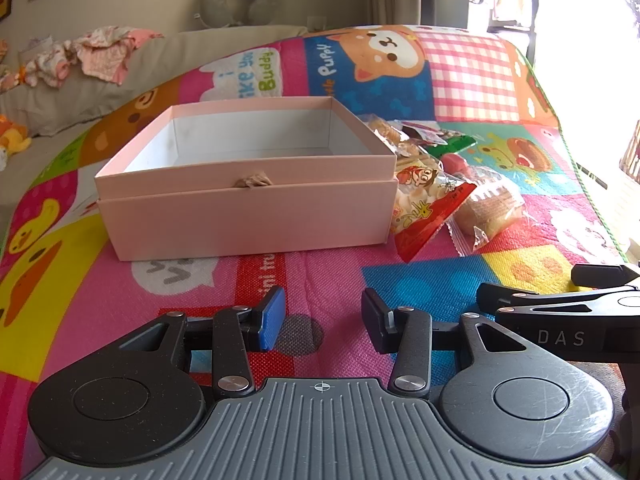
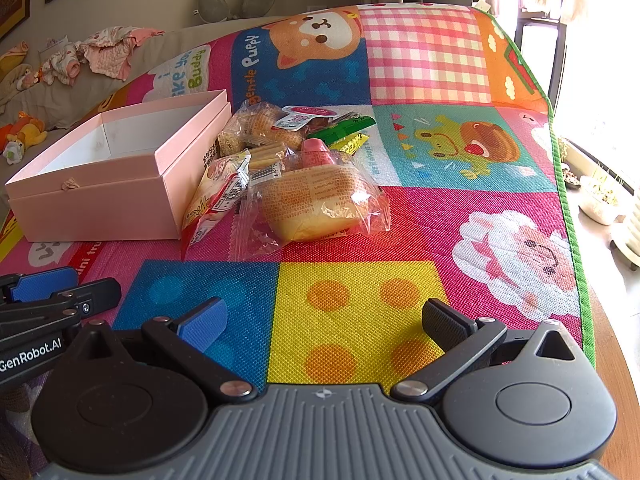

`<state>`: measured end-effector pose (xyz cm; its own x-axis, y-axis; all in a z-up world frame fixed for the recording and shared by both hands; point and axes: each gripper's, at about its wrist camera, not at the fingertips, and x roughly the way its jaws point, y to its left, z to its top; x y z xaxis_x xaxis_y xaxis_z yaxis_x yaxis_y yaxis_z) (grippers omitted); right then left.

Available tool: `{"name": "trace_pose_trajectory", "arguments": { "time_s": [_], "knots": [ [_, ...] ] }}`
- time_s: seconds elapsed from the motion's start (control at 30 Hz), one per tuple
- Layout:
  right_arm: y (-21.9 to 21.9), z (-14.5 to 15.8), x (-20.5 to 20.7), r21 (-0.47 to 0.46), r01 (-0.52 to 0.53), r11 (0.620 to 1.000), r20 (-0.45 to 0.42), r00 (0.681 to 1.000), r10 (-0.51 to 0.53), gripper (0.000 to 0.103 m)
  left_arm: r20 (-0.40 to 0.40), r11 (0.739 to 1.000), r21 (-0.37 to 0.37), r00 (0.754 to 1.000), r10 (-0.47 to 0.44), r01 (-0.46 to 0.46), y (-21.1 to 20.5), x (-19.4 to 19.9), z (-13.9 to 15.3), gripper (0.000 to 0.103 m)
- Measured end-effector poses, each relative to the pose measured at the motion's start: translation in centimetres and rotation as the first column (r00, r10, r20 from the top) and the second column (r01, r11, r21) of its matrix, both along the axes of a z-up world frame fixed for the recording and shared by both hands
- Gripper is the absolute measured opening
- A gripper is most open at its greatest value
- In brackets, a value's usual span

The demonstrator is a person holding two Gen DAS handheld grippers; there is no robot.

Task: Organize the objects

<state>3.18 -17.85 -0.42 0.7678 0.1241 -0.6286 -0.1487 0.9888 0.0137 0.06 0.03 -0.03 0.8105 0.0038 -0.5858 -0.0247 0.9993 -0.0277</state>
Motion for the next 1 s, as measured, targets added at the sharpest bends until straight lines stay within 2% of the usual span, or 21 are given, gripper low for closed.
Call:
{"name": "trace_pose_trajectory", "arguments": {
  "time_s": [1.0],
  "knots": [
    [-0.02,-0.03,-0.02,-0.002,0.000,1.000,0.001,1.000,0.000,0.103,-0.001,1.000,0.004,1.000,0.000,0.000,-0.18,-0.02,0.03,0.048]
  ]
}}
